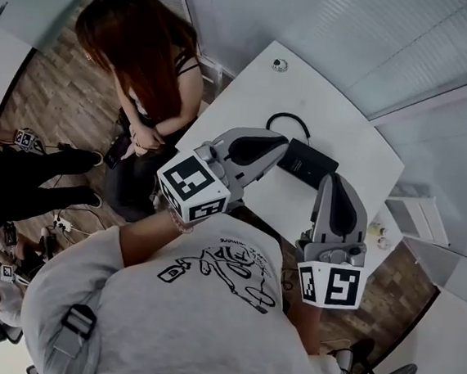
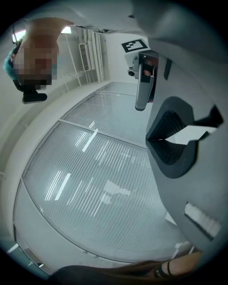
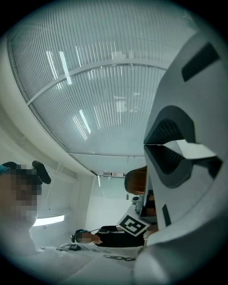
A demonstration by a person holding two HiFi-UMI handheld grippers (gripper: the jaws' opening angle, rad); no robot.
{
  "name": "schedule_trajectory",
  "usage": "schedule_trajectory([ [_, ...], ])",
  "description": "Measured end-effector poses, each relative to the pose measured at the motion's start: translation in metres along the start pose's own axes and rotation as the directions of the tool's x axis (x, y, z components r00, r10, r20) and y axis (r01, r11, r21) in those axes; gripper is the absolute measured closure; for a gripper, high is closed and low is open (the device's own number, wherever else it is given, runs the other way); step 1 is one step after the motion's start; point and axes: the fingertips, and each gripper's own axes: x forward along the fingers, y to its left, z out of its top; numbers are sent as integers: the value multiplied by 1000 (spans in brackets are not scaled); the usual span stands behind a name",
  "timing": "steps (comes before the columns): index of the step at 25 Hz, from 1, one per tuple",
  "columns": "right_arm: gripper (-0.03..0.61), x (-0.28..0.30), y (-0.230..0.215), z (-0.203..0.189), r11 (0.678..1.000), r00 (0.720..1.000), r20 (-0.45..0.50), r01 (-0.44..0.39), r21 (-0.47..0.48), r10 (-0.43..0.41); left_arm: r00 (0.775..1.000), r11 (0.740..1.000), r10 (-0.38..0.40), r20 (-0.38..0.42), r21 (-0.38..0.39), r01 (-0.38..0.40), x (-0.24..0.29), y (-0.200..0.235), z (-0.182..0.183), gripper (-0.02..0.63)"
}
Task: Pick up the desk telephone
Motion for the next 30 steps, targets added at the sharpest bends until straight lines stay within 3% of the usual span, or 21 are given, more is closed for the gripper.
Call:
schedule_trajectory([
  [8,572,-8,-20,-8,1000,1000,-25,16,19,-16,999,999,-25,-33,-26,24,15,-7,-12,609],
  [16,571,-9,-45,-47,997,994,-103,33,72,-26,994,996,-51,-93,-80,44,37,0,-45,607],
  [23,566,-3,-69,-117,993,971,-238,55,108,-28,974,986,-78,-214,-163,44,55,21,-110,600],
  [30,474,3,-86,-201,981,928,-373,76,178,-4,942,955,-79,-326,-296,-22,71,54,-195,500],
])
